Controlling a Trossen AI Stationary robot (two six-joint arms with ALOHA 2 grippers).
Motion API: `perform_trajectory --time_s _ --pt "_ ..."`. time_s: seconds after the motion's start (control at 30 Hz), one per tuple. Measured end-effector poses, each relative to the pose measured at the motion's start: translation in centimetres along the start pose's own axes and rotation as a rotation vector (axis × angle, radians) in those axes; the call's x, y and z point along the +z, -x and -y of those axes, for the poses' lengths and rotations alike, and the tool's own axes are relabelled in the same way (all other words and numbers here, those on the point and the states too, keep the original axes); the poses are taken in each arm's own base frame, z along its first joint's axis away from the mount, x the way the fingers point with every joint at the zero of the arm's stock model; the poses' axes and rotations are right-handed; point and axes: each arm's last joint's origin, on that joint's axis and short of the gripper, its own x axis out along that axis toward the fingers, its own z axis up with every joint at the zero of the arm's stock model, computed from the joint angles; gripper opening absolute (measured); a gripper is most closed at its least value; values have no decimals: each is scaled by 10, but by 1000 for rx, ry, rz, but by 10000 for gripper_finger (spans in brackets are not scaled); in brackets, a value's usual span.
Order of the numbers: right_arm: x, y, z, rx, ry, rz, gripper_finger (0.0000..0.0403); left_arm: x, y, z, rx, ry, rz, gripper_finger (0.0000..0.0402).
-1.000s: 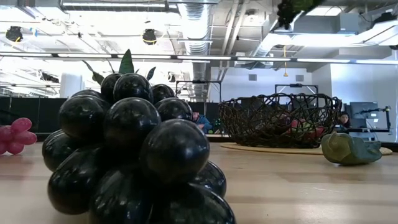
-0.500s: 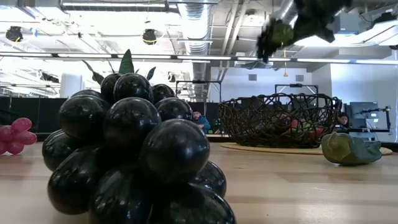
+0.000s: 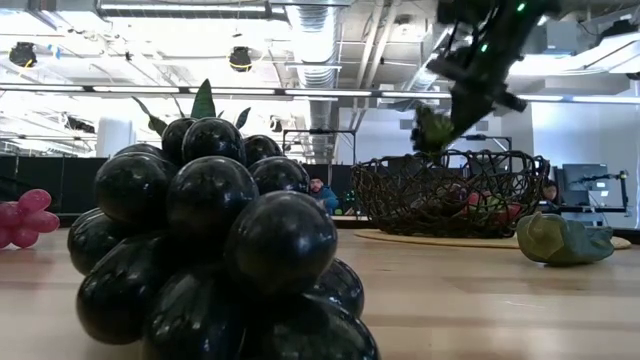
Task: Build produce basket
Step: Put the black grapes into the black wire basket
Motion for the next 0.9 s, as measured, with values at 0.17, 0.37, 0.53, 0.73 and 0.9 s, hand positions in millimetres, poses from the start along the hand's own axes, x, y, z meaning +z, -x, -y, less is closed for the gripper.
perform_trajectory --time_s 0.17,0.37,0.53,0.73,0.9 --pt "-7 -31 -12 -38 8 -98 0 0 0 0 0 0 0 193" --pt "-16 -54 -21 -47 37 -184 0 0 0 0 0 -8 0 193" --pt "-17 -58 -21 -50 78 -205 26 0 0 0 1 -10 0 193" --pt "-2 -39 -27 -16 177 -240 82 0 0 0 1 -13 -1 193" --pt "22 -11 -33 -18 246 -227 129 0 0 0 1 -13 -1 193"
